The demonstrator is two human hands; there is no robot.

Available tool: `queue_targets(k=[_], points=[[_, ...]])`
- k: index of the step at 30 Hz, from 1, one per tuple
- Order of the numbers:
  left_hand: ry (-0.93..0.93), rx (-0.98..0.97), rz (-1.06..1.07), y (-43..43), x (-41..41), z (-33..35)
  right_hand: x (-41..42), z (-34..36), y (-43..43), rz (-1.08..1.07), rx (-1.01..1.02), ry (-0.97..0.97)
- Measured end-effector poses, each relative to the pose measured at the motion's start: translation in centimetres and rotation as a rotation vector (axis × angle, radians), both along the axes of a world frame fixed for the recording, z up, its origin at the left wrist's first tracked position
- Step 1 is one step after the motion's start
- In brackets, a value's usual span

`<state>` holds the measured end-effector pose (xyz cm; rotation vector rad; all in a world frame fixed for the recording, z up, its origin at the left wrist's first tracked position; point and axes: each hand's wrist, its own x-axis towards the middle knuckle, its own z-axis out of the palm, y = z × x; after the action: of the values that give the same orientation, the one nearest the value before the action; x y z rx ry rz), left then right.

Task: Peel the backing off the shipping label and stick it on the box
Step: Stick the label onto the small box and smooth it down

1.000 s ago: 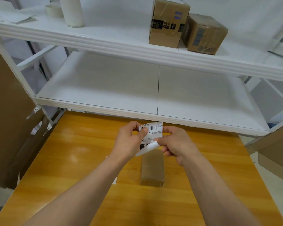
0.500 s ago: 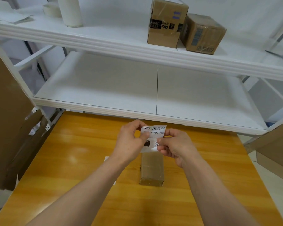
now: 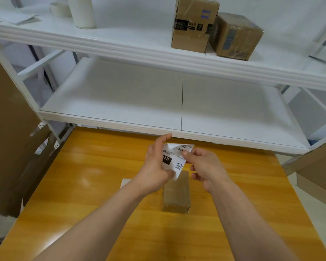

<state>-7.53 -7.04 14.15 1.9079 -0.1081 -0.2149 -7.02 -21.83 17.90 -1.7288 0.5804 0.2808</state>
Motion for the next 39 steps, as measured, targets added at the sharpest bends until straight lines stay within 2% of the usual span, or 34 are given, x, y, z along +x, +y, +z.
queue_targets(k=[7,11,13,17,21,25,33,39], points=[[0.009,-0.010,-0.048,-0.7,-0.5,-0.3,0.4,-0.7,0.2,-0.110,0.143,0.011],[0.029,-0.006,-0.083,-1.5,-0.8,-0.7,0.7,-1.9,-0.1,-0.162,0.118,-0.004],[0.085,-0.083,-0.023,-1.7,-0.8,-1.3,0.9,-2.9,-0.6,-0.179,0.065,0.000],[0.147,-0.208,0.279,-1.6,0.1,-3.3,0.9,-5.5,-2.3,-0.208,-0.006,0.020],[0.202,-0.253,0.283,-2.2,0.1,-6.1,0.1,-8.9,-3.1,-0.171,-0.062,0.104],[0.266,-0.203,0.232,-3.5,-0.6,-8.8,-0.5,-12.1,-3.4,-0.166,-0.063,0.197],[0.428,-0.182,0.279,-4.5,-0.7,-13.1,-0.5,-15.6,-4.2,-0.145,-0.048,0.293],[0.446,-0.093,0.356,-4.5,0.1,-15.5,0.4,-17.4,-3.9,-0.123,-0.023,0.319]])
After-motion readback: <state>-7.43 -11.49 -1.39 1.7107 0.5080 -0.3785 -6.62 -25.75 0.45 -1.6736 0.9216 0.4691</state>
